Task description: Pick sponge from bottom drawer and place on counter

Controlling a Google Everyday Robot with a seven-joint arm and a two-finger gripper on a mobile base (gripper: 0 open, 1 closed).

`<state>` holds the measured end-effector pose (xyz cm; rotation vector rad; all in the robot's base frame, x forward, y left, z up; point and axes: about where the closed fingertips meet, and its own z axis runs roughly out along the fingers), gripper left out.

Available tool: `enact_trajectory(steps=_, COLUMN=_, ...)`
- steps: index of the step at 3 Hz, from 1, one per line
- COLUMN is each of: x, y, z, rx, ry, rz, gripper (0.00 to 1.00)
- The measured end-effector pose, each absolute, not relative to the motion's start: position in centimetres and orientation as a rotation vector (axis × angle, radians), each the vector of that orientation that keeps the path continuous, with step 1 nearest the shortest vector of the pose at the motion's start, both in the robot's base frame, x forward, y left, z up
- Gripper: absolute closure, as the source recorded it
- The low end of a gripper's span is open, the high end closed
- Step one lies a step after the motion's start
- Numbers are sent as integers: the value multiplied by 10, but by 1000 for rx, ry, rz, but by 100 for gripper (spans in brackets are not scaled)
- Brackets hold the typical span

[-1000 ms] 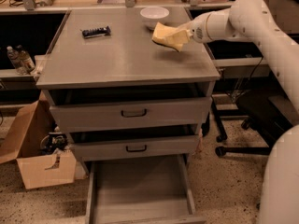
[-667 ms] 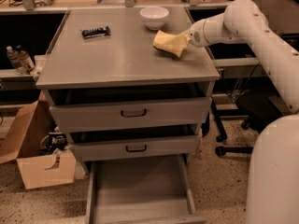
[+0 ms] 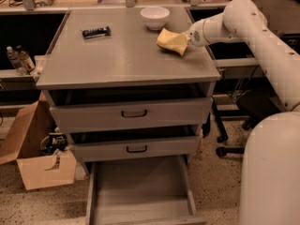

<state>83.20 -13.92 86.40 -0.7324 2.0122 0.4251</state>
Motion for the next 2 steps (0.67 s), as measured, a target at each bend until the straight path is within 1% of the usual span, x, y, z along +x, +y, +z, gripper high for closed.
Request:
enact_trajectory(steps=1, x=834, y=-138, z=874, rx=-729, ry=1985, rz=429, gripper=0)
enact_trajectory(steps=2, x=828, y=-135, z=899, rx=-756, ry=1909, rz=440, gripper=0)
